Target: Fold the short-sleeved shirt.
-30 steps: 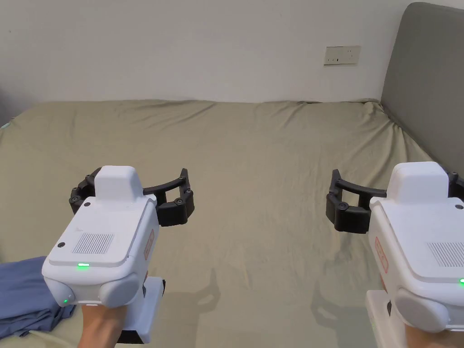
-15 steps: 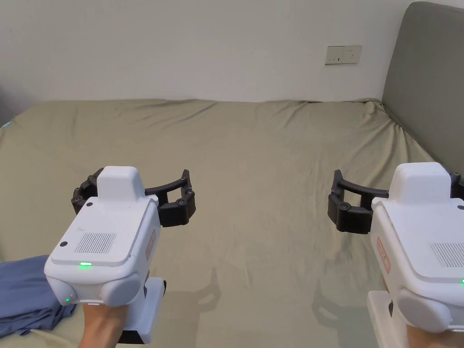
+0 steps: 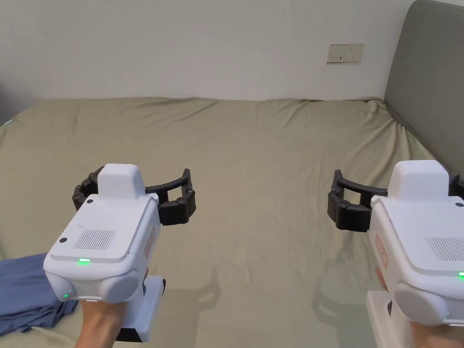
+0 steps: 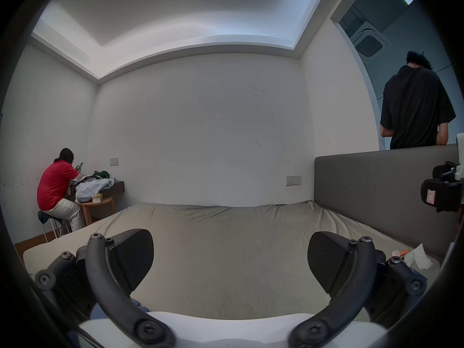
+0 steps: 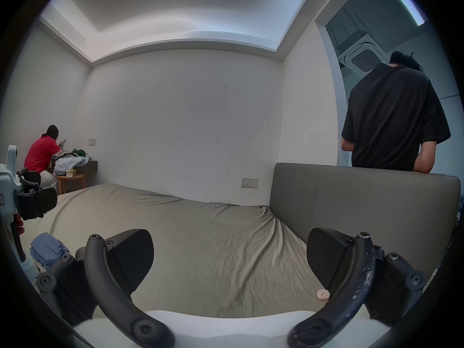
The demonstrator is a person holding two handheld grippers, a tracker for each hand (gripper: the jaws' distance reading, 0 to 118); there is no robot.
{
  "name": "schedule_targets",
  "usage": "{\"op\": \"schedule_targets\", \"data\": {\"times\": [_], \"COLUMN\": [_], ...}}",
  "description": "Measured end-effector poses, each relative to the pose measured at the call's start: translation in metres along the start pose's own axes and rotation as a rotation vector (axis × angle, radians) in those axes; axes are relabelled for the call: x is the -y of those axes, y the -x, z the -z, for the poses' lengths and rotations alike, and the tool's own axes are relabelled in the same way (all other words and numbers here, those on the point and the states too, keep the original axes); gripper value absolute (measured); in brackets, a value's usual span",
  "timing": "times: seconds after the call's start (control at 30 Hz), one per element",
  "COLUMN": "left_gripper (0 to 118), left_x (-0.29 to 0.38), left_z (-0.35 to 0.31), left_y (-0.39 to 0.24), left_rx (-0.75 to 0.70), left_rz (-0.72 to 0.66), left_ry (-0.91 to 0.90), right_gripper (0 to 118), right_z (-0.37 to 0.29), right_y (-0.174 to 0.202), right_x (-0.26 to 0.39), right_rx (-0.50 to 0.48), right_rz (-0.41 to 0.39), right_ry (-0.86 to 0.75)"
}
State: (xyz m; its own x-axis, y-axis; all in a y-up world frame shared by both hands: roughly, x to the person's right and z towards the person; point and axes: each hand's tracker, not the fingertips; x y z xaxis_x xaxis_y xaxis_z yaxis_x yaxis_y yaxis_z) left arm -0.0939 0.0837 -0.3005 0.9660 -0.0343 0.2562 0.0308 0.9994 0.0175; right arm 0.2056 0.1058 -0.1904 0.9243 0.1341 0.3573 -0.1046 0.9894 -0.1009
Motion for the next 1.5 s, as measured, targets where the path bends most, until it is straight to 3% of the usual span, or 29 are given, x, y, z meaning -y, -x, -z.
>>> {"op": "schedule_targets", "data": {"times": [0.13, 0.27, 0.37, 0.6, 0.67, 1.5], "left_gripper": [118, 118, 118, 118, 118, 118], "left_x": [-0.003, -0.005, -0.006, -0.009, -0.009, -0.009], "left_z": [0.000, 0.000, 0.000, -0.001, -0.002, -0.007], "left_y": [0.002, 0.004, 0.006, 0.011, 0.012, 0.018], "left_rx": [0.002, 0.000, 0.005, 0.000, -0.001, -0.014], "left_rz": [-0.006, -0.008, -0.013, -0.030, -0.030, -0.041], "left_ry": [-0.005, -0.011, -0.015, -0.021, -0.022, -0.027], "right_gripper": [118, 118, 118, 118, 118, 118], "right_z": [0.001, 0.003, 0.002, 0.009, 0.011, 0.022], "right_y": [0.003, 0.002, 0.007, -0.004, -0.006, 0.002], "right_x": [-0.002, -0.002, -0.006, -0.030, -0.033, -0.016], "right_rx": [0.032, 0.004, 0.049, 0.014, 0.006, 0.175], "right_rz": [0.017, 0.031, 0.034, 0.324, 0.364, 0.242], "right_ry": [0.044, 0.052, 0.094, 0.418, 0.455, 0.347]}}
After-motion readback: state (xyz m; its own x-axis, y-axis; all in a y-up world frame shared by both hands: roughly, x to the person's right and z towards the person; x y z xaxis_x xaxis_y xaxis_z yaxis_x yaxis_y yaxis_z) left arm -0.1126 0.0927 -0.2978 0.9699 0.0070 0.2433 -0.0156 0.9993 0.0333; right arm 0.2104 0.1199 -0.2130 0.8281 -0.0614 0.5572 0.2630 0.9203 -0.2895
